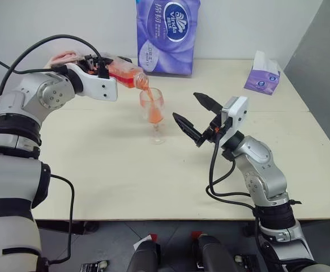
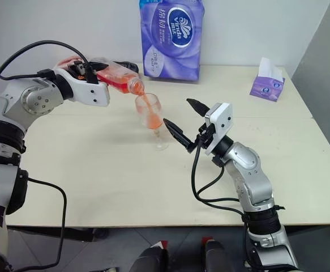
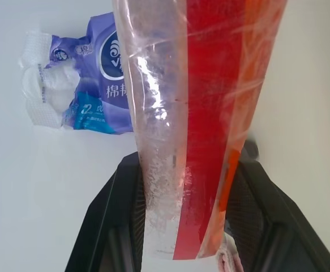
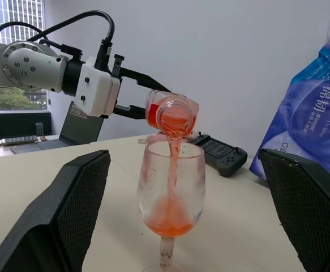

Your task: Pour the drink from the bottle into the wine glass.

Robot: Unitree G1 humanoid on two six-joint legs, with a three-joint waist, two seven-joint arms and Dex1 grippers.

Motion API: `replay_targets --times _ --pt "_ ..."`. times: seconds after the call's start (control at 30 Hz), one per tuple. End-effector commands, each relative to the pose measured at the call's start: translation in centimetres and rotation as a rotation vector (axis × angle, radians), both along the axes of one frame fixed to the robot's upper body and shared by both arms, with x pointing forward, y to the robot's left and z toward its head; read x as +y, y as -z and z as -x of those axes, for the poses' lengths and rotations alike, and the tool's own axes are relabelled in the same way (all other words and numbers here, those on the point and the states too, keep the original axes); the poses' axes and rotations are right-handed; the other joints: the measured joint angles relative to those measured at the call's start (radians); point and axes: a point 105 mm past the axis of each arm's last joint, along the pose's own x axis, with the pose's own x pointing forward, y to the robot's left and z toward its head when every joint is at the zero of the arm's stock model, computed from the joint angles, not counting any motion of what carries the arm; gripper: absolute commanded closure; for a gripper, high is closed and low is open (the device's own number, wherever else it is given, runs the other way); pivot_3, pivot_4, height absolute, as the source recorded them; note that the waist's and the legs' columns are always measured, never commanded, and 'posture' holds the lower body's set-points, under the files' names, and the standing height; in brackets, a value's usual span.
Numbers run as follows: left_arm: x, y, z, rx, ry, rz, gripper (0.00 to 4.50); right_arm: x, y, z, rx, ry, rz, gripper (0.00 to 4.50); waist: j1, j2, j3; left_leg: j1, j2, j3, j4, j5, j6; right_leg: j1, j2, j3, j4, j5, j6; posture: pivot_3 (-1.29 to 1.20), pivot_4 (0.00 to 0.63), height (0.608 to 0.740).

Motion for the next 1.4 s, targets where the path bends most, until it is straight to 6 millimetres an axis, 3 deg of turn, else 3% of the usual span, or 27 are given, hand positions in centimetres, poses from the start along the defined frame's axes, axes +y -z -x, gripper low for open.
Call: replay_targets --times 0.03,1.0,1.4 --pt "0.4 -2.9 0.5 -0.088 -0.003 0.002 2.87 0.3 -1.2 0.6 -0.049 -0.013 -0.012 0.0 0.0 0.0 0.0 0.0 0.0 0.0 0.0 0.0 0.0 0.0 0.0 0.0 0.0 0.0 0.0 0.0 0.15 0.74" --pt "0.1 -3.3 0.2 -0.107 -0.009 0.004 2.87 -0.3 -1.0 0.4 -0.038 0.007 -0.005 0.0 0.0 0.0 0.0 0.0 0.0 0.0 0.0 0.0 0.0 0.0 0.0 0.0 0.0 0.0 0.0 0.0 0.15 0.74" --pt "-0.9 -3.4 0.4 -0.026 0.064 0.266 2.87 -0.4 -0.8 0.2 -0.034 0.008 0.01 0.0 -0.001 0.0 0.0 0.0 0.0 0.0 0.001 0.0 0.0 0.0 0.0 0.0 0.0 0.0 0.0 0.0 0.15 0.74"
